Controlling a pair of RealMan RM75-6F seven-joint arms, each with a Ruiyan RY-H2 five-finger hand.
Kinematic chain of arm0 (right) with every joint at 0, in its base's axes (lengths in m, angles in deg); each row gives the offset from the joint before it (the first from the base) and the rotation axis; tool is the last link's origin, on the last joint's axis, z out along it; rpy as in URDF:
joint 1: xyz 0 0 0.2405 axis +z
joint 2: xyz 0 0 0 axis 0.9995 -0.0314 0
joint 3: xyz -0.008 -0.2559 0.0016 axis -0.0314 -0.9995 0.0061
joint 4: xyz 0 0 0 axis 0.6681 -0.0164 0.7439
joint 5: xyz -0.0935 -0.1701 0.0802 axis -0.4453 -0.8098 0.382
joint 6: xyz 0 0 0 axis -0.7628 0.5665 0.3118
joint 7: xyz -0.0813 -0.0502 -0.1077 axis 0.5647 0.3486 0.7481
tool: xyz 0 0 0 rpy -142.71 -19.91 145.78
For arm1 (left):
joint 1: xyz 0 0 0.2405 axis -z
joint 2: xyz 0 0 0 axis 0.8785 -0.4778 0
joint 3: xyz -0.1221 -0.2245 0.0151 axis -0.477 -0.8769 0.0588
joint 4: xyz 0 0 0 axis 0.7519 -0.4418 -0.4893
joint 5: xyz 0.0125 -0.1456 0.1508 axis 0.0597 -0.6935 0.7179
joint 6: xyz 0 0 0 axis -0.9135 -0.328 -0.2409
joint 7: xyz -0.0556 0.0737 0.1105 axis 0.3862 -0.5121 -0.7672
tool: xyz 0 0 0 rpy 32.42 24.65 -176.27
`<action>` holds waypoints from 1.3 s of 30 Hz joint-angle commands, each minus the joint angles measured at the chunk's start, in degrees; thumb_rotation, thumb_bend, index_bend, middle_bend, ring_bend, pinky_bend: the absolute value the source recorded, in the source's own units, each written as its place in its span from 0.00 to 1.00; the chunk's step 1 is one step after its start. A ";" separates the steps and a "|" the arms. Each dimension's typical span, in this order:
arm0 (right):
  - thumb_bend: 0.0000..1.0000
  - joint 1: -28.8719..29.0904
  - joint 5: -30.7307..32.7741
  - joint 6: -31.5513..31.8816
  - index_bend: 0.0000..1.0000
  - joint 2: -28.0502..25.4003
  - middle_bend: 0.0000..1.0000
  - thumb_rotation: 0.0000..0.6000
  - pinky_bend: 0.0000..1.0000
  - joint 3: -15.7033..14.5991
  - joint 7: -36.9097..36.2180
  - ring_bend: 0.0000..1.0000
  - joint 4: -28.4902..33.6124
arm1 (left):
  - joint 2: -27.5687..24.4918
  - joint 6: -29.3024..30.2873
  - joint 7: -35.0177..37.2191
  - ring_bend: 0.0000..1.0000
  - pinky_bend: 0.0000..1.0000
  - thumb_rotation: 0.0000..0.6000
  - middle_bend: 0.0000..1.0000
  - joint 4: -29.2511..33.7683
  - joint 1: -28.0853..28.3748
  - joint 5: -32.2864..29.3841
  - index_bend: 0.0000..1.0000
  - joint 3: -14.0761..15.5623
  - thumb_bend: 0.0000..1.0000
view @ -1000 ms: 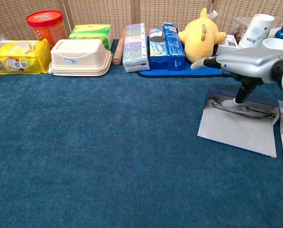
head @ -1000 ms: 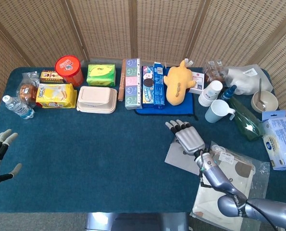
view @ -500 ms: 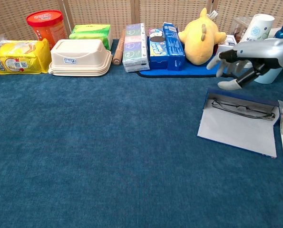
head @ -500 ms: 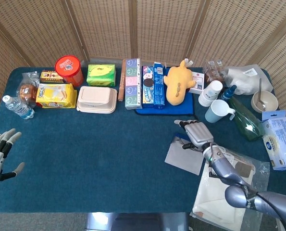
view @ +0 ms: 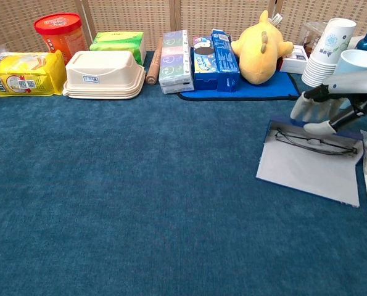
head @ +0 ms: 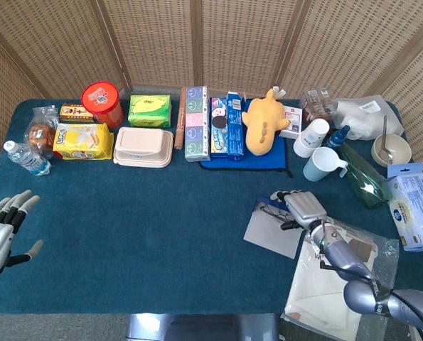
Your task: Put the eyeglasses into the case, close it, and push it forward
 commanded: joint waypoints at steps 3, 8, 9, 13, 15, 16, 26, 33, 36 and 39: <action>0.41 -0.03 -0.08 0.25 0.24 -1.03 0.31 0.45 0.29 -1.36 0.02 0.30 2.31 | 0.05 0.36 0.14 0.00 0.00 1.00 0.00 0.05 -0.19 0.35 0.03 0.21 0.28; 0.41 -0.23 -1.88 0.81 0.24 -1.58 0.31 0.44 0.29 -2.34 -0.46 0.30 5.43 | -0.14 1.11 0.55 0.00 0.00 1.00 0.00 0.03 -0.69 0.80 0.03 0.59 0.28; 0.41 -0.24 -2.16 0.99 0.24 -1.61 0.31 0.44 0.29 -2.51 -0.46 0.30 5.77 | -0.17 1.24 0.67 0.00 0.00 1.00 0.00 0.00 -0.77 0.89 0.03 0.65 0.28; 0.40 -0.07 -3.13 1.71 0.24 -1.24 0.31 0.44 0.29 -3.49 0.31 0.30 7.27 | -0.27 1.77 1.35 0.00 0.00 1.00 0.00 -0.34 -1.26 1.11 0.03 0.99 0.28; 0.40 -0.01 -3.38 2.28 0.24 -0.92 0.31 0.44 0.30 -3.99 0.83 0.30 8.24 | -0.31 2.04 1.80 0.00 0.00 1.00 0.00 -0.62 -1.53 1.19 0.03 1.18 0.28; 0.40 -0.04 -3.58 2.67 0.24 -0.73 0.31 0.45 0.30 -4.25 1.15 0.30 8.70 | -0.33 2.17 2.06 0.00 0.00 1.00 0.00 -0.78 -1.66 1.22 0.03 1.25 0.28; 0.40 0.10 -2.17 7.33 0.24 0.02 0.31 0.44 0.30 -5.32 4.98 0.30 9.64 | -0.43 2.47 3.80 0.00 0.00 1.00 0.00 -2.12 -1.98 1.37 0.03 1.43 0.28; 0.40 0.49 1.21 7.44 0.25 -1.57 0.31 0.43 0.30 -6.32 6.18 0.30 9.17 | 0.24 1.68 4.29 0.00 0.00 1.00 0.00 -2.89 -1.56 1.25 0.03 1.36 0.28; 0.40 0.39 1.92 7.66 0.25 -2.44 0.31 0.40 0.30 -6.73 6.31 0.31 9.69 | 0.44 1.44 4.37 0.00 0.00 1.00 0.00 -3.08 -1.30 1.23 0.03 1.19 0.28; 0.40 0.31 2.49 7.73 0.25 -3.28 0.31 0.38 0.30 -7.34 6.60 0.31 10.51 | 0.71 1.03 4.39 0.00 0.00 1.00 0.00 -3.28 -0.94 1.30 0.03 1.09 0.28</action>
